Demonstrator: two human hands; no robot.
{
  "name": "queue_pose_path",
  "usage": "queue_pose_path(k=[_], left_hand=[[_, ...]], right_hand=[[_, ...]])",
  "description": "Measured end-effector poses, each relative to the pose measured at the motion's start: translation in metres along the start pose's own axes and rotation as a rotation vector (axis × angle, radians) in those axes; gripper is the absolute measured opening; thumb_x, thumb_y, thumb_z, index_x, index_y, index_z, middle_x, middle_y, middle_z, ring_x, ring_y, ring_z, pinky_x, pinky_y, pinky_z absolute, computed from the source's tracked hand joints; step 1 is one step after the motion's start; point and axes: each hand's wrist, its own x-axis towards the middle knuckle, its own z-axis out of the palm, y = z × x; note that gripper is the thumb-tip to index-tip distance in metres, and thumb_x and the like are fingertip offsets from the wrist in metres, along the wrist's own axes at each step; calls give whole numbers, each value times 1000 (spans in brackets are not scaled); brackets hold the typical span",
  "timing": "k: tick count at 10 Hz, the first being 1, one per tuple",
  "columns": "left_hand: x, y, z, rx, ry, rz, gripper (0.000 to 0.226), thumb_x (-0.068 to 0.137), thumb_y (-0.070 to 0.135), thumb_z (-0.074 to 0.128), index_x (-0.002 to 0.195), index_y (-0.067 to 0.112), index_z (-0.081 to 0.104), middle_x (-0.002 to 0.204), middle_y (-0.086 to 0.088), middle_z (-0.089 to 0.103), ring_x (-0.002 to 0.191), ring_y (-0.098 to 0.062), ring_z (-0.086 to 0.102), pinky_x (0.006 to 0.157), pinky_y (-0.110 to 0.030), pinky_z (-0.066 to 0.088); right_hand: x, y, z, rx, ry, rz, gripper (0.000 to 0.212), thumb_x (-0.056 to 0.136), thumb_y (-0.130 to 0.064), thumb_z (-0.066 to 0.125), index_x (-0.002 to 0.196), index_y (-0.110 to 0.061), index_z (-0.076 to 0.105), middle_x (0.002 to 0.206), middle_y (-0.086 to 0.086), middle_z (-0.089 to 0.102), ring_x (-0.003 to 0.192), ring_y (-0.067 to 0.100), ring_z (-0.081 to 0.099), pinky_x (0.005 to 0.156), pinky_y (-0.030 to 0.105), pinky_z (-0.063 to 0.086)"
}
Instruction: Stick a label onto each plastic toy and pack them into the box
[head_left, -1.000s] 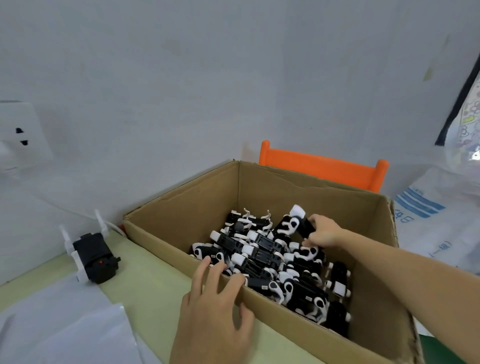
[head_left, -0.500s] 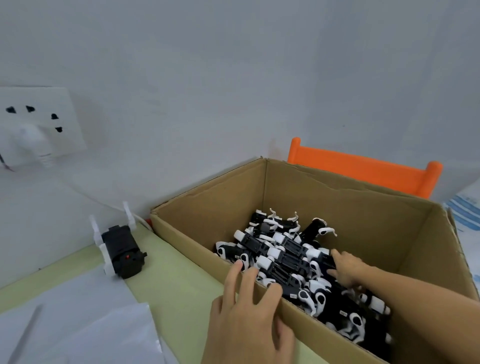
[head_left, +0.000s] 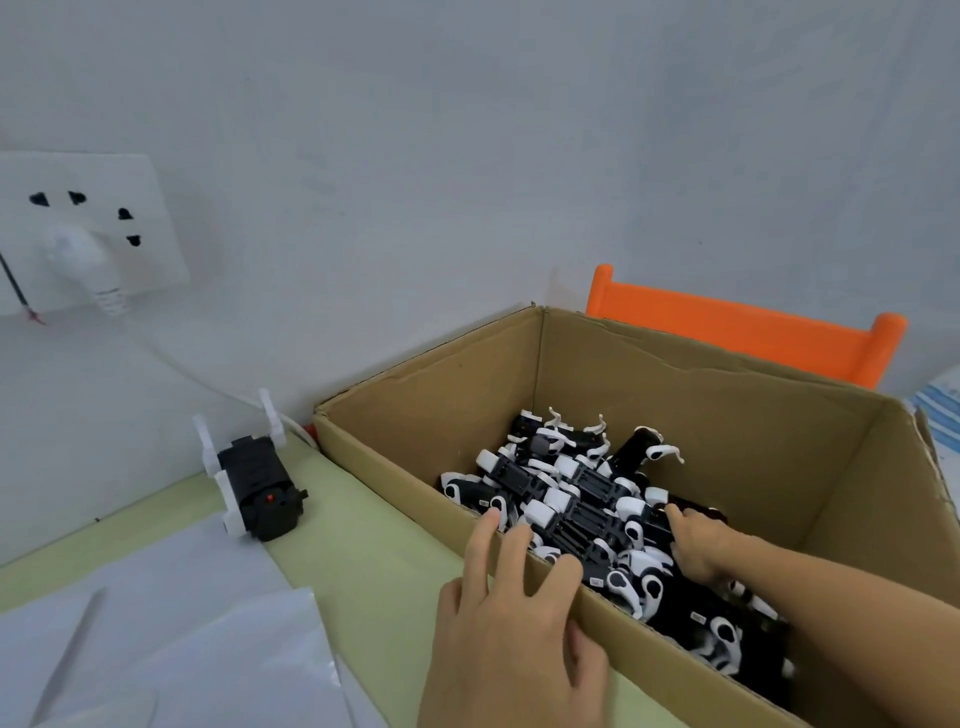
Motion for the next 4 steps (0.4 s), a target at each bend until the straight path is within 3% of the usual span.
queue_pose_path(k=[1, 2, 3, 4], left_hand=[[0, 0, 1, -4, 7, 0, 27, 47, 34, 65, 75, 33, 68, 102, 2, 71, 112, -29, 67, 55, -30, 53], [0, -3, 6, -6, 29, 15, 28, 46, 34, 64, 74, 34, 69, 99, 3, 71, 109, -28, 69, 53, -31, 55], [0, -3, 6, -17, 37, 14, 23, 50, 35, 62, 72, 35, 68, 97, 4, 71, 108, -27, 69, 54, -31, 55], [1, -1, 1, -90, 31, 22, 19, 54, 32, 61, 72, 34, 67, 97, 5, 71, 109, -28, 69, 53, -30, 54]], right_hand=[[-1, 7, -6, 7, -49, 11, 68, 100, -16, 41, 157, -16, 5, 155, 16, 27, 132, 35, 44, 104, 37, 44], [-7, -2, -7, -110, 13, 41, 60, 103, -28, 42, 155, -14, 16, 140, 14, 48, 123, 32, 52, 99, 40, 48], [-13, -14, -28, -89, -90, 8, 62, 100, -37, 47, 152, -12, 24, 142, 13, 48, 127, 31, 51, 103, 38, 44], [-31, -33, -68, -14, -48, -95, 55, 100, -37, 44, 149, -12, 35, 148, 12, 44, 131, 30, 47, 106, 38, 42]])
